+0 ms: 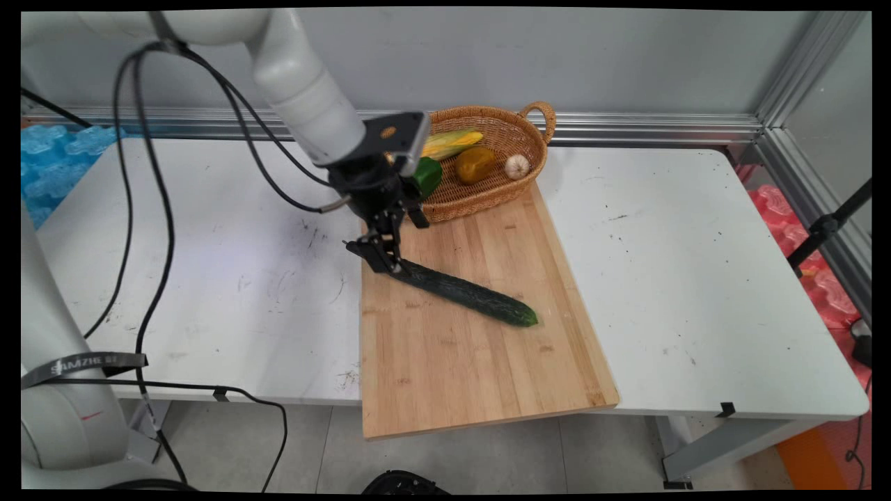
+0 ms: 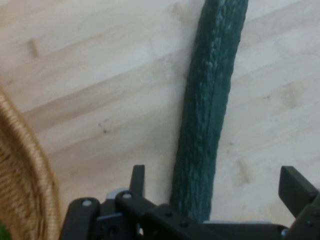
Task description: Pick up the cucumber from the cutting board
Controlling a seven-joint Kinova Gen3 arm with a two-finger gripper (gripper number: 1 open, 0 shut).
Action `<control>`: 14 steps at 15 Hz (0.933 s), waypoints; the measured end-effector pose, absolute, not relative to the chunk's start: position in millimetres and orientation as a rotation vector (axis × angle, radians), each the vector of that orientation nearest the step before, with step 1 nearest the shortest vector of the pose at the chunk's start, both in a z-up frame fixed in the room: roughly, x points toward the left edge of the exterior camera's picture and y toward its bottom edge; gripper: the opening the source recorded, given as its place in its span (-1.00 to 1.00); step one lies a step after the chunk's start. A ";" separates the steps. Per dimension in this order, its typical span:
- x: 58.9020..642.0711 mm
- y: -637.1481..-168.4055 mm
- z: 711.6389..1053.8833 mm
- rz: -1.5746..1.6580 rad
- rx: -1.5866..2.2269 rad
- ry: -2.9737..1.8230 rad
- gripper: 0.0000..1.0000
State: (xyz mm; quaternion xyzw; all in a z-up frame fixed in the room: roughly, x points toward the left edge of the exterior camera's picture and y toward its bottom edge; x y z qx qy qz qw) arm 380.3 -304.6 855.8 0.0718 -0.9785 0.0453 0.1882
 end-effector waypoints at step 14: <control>340.4 -335.2 778.4 0.051 0.009 -2.775 1.00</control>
